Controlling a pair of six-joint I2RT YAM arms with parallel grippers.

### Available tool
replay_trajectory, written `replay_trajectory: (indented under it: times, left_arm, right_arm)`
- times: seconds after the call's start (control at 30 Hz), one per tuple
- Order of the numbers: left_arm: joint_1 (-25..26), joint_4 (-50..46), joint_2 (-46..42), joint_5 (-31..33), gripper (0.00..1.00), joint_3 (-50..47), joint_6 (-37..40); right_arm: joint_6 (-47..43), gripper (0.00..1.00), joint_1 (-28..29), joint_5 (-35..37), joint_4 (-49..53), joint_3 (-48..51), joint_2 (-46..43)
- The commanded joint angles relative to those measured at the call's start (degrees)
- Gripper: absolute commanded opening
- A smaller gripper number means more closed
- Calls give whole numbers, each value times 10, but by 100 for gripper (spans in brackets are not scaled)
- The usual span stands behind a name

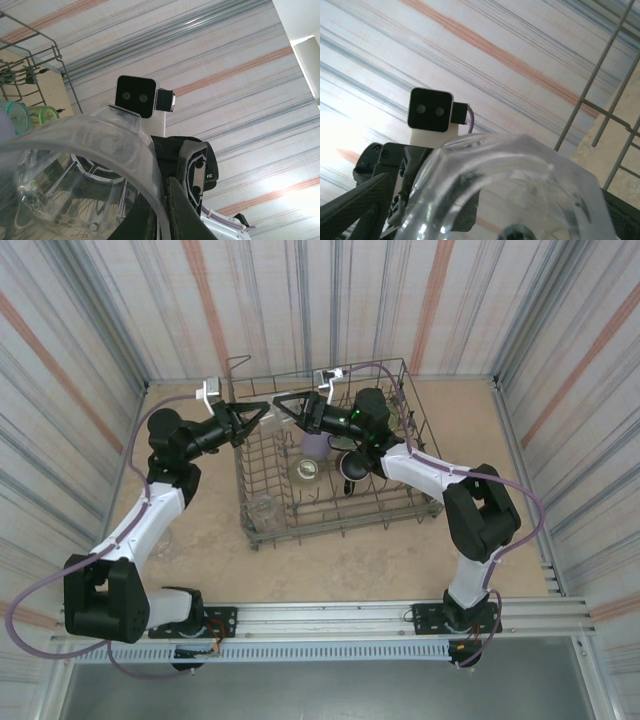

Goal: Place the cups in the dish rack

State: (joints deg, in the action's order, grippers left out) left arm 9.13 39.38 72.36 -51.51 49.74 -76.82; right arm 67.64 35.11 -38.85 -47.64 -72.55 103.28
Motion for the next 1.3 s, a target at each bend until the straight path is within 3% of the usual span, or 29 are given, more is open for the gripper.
replay_trajectory:
  times: [0.0,0.27,0.33,0.4,0.57,0.73,0.97,1.13,1.2,1.27]
  left_arm:
    - [5,37,2,-13,0,-1,-4]
    - [5,17,3,-13,0,-3,7]
    - [5,0,0,-12,10,-3,19]
    - [5,-27,-6,-10,13,2,35]
    - [3,-135,-34,4,44,24,104]
    - [-8,-200,-58,14,62,37,141]
    - [-59,-273,-83,-5,80,50,162]
    - [-109,-360,-105,-16,84,77,211]
    - [-130,-387,-109,-21,98,87,221]
    - [-150,-403,-106,-32,99,95,231]
  right_arm:
    - [28,86,-2,2,-55,-14,10]
    - [21,55,-3,20,-54,-5,3]
    - [16,51,-4,22,-43,-6,1]
    - [5,48,-4,21,-29,-5,-2]
    - [-45,45,-7,22,32,-10,-15]
    - [-102,42,-7,17,108,-26,-25]
    - [-214,41,-6,0,241,-74,-21]
    - [-318,41,-4,-3,347,-116,-6]
    - [-345,41,-2,-3,372,-129,0]
    - [-374,40,2,0,393,-140,5]
